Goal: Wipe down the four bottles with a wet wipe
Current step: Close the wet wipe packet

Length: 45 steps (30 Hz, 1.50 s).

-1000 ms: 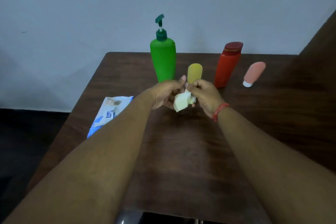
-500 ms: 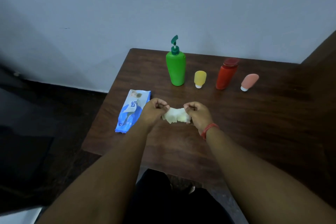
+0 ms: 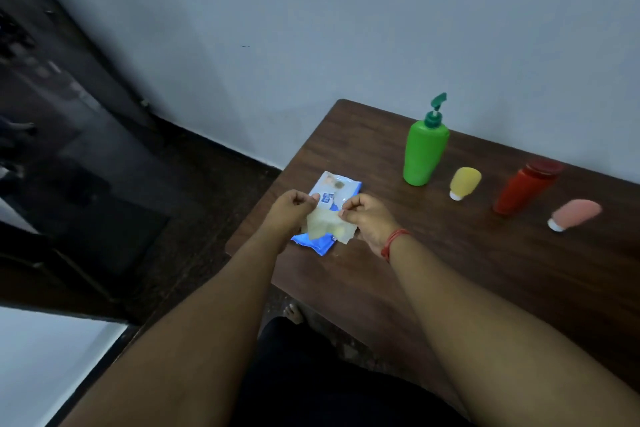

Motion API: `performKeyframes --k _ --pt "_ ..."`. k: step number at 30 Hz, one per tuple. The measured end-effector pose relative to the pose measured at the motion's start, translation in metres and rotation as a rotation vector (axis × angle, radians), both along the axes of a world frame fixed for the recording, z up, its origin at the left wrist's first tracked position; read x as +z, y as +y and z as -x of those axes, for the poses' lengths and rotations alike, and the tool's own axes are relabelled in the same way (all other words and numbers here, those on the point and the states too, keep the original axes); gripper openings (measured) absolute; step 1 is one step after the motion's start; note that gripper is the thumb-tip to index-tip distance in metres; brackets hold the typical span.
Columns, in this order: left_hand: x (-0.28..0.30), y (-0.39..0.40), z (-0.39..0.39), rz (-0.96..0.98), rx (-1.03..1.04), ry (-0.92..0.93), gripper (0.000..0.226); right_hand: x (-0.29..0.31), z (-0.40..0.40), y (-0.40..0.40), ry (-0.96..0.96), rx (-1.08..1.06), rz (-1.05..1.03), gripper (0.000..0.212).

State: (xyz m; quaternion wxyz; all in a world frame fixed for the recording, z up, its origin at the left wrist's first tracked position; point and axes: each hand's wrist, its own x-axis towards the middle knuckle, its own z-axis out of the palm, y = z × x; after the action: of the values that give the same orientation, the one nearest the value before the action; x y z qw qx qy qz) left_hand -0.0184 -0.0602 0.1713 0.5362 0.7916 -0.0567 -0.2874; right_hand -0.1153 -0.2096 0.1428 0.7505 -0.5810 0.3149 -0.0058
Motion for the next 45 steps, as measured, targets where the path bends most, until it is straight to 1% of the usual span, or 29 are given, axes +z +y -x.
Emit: performKeyframes --k 1,2,5,7,9,13,17,22,24,26,28,31,32,35,39,42,45 --pt "-0.001 0.004 -0.005 0.015 -0.005 0.046 0.026 -0.001 -0.007 0.004 -0.004 -0.015 0.012 0.020" --pt "-0.002 0.008 -0.010 0.010 -0.021 0.053 0.023 -0.002 -0.014 0.007 -0.011 -0.032 0.028 0.018" --pt "-0.006 0.015 -0.031 -0.053 -0.008 -0.083 0.018 -0.009 -0.034 0.015 -0.022 -0.073 0.074 0.016" --pt "-0.012 0.014 -0.050 -0.042 0.027 -0.143 0.014 -0.013 -0.049 0.019 -0.012 -0.078 0.068 0.015" --pt "-0.020 0.011 -0.073 -0.035 0.027 -0.170 0.012 -0.016 -0.065 0.019 0.003 -0.078 0.048 0.016" --pt "-0.037 0.003 -0.132 -0.048 -0.044 -0.214 0.012 -0.020 -0.110 0.020 0.059 -0.098 -0.016 0.020" --pt "-0.051 0.005 -0.201 -0.047 -0.103 -0.246 0.012 -0.027 -0.178 0.033 0.104 -0.216 0.010 0.021" --pt "-0.055 0.025 -0.287 -0.078 -0.140 -0.182 0.009 -0.028 -0.263 0.070 0.148 -0.382 0.026 0.017" --pt "-0.054 0.032 -0.307 -0.084 -0.158 -0.185 0.010 -0.024 -0.282 0.081 0.154 -0.423 0.002 0.016" --pt "-0.059 0.036 -0.337 -0.082 -0.196 -0.149 0.012 -0.029 -0.307 0.093 0.164 -0.488 -0.053 0.013" --pt "-0.061 0.042 -0.343 -0.063 -0.205 -0.088 0.017 -0.033 -0.314 0.101 0.167 -0.486 -0.040 0.012" --pt "-0.070 0.046 -0.355 -0.076 -0.256 0.053 0.025 -0.044 -0.328 0.104 0.197 -0.470 0.050 0.014" --pt "-0.073 0.049 -0.357 -0.092 -0.280 0.066 0.027 -0.050 -0.330 0.106 0.212 -0.450 0.077 0.016" --pt "-0.084 0.058 -0.370 -0.155 -0.285 0.017 0.029 -0.069 -0.343 0.110 0.236 -0.400 0.078 0.021" --pt "-0.105 0.070 -0.396 -0.276 -0.271 -0.048 0.021 -0.102 -0.369 0.120 0.298 -0.361 0.044 0.022" --pt "-0.119 0.074 -0.417 -0.311 -0.282 -0.034 0.017 -0.118 -0.384 0.129 0.351 -0.380 0.038 0.022" --pt "-0.141 0.073 -0.438 -0.344 -0.355 -0.007 0.013 -0.134 -0.398 0.137 0.389 -0.455 -0.027 0.017"
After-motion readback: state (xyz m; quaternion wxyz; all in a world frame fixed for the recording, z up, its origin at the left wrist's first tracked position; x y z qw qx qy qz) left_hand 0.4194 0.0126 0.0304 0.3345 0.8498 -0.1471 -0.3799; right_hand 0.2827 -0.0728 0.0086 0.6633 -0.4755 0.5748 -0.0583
